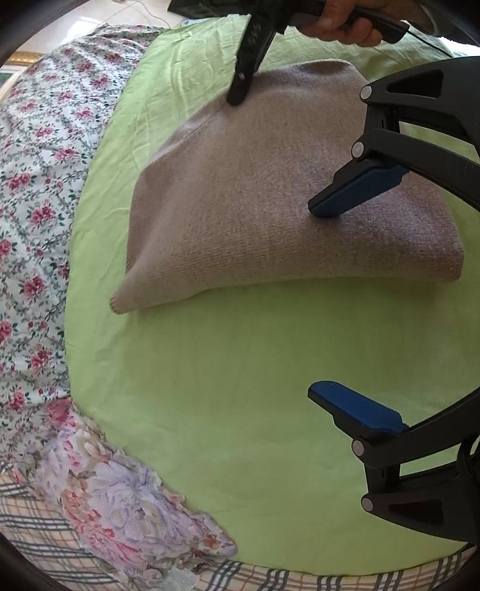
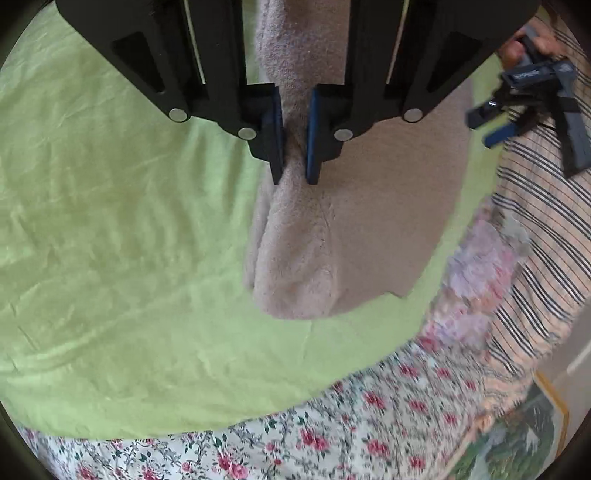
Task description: Fold small clothes
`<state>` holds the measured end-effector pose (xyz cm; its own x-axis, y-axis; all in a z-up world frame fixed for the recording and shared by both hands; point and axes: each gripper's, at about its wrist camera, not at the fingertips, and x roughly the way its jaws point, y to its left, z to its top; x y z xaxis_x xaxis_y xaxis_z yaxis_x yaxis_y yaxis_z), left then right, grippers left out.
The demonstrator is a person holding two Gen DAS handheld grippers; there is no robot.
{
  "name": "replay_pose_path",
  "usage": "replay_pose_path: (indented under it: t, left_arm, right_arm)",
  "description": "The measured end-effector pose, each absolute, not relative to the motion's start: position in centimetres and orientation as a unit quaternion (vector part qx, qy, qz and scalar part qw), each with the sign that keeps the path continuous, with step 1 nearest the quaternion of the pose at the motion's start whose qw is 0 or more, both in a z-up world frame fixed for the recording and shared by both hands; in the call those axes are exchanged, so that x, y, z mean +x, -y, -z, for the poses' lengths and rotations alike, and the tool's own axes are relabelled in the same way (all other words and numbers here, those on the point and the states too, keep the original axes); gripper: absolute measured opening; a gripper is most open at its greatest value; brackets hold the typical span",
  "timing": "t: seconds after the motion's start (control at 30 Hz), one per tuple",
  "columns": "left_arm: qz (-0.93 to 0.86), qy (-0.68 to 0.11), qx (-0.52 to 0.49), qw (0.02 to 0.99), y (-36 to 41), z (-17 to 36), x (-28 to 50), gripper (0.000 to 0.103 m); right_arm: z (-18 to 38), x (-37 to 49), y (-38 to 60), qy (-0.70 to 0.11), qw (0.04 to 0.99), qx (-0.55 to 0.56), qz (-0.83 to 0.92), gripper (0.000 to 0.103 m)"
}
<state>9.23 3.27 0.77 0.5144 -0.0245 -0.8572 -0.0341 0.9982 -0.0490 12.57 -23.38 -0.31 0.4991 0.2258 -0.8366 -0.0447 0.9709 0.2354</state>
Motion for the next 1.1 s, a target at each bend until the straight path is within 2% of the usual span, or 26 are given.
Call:
replay_pose_path:
  t: [0.07,0.17,0.3,0.37,0.43,0.63,0.77,0.93,1.1]
  left_arm:
    - [0.003,-0.497,-0.031,0.867,-2.9,-0.4,9.2,0.092]
    - [0.001,-0.495,-0.023,0.868,-2.6,-0.5,9.0,0.092]
    - [0.003,-0.494,-0.021,0.869,-2.8,-0.8,8.7,0.092]
    - [0.003,-0.493,-0.018,0.870,-2.8,-0.9,8.3,0.092]
    - [0.001,-0.492,-0.012,0.871,-2.8,-0.9,7.7,0.092]
    - [-0.002,-0.491,0.005,0.871,-2.5,-1.4,5.4,0.092]
    - [-0.005,-0.492,0.010,0.871,-2.2,-1.5,3.7,0.092]
    - [-0.004,-0.493,0.009,0.870,-2.1,-1.7,1.8,0.093]
    - [0.002,-0.497,0.025,0.868,-1.5,-1.5,0.7,0.093]
  right_arm:
    - [0.9,12.7,23.5,-0.501,0.857,0.091,-0.077,0.014]
    - [-0.2,12.4,23.8,-0.493,0.861,0.103,-0.072,0.023]
    - [-2.2,10.8,23.4,-0.485,0.869,0.077,-0.063,0.029]
    - [-2.8,9.9,23.5,-0.481,0.871,0.074,-0.068,0.043]
    - [-3.3,8.7,23.2,-0.475,0.875,0.064,-0.072,0.049]
    - [-3.8,5.2,21.7,-0.471,0.878,0.018,-0.087,0.051]
    - [-4.0,3.2,20.4,-0.466,0.880,-0.018,-0.093,0.065]
    - [-3.9,0.9,19.2,-0.463,0.879,-0.052,-0.102,0.072]
    - [-2.9,-0.5,18.5,-0.479,0.869,-0.071,-0.106,0.075]
